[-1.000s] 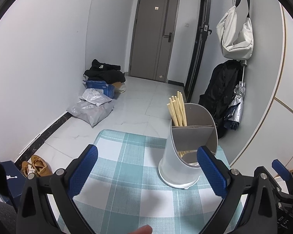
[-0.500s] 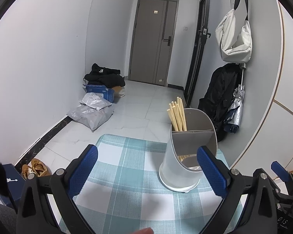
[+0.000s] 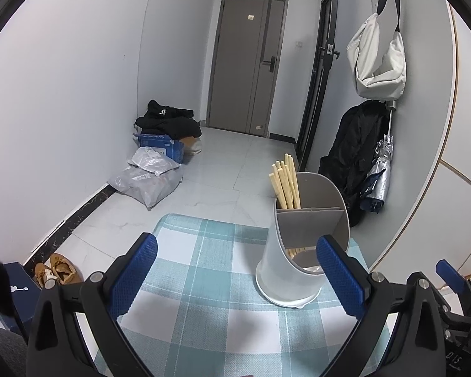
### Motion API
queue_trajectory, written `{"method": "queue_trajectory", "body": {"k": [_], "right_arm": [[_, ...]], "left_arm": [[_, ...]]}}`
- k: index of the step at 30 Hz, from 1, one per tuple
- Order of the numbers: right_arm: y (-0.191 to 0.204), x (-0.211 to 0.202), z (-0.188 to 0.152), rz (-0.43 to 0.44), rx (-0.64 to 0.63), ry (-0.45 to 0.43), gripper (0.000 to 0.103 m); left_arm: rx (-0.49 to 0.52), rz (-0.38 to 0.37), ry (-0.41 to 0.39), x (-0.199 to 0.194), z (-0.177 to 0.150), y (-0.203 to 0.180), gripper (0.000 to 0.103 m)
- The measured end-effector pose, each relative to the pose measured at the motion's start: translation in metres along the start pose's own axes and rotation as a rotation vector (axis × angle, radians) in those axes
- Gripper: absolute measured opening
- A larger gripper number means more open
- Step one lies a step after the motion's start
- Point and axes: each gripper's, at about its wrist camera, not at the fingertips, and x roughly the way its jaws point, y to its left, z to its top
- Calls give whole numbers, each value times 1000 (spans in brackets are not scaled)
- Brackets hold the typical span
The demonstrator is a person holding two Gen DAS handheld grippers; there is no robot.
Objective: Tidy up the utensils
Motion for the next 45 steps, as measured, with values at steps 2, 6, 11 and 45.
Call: {"method": "queue_trajectory", "body": {"k": [2, 6, 11, 45], "right_arm": [[1, 0, 0, 1, -4, 0, 103], [2, 0, -1, 2, -10, -1, 103], [3, 1, -2, -1, -9, 3, 103], [5, 5, -4, -4, -16, 23, 103]], "left_arm": [[0, 2, -1, -1, 0, 0, 100], [-2, 1, 14, 1, -1, -1, 100], [-23, 13, 13, 1, 0, 3, 100], [-14, 13, 26, 2, -1, 2, 100]]}}
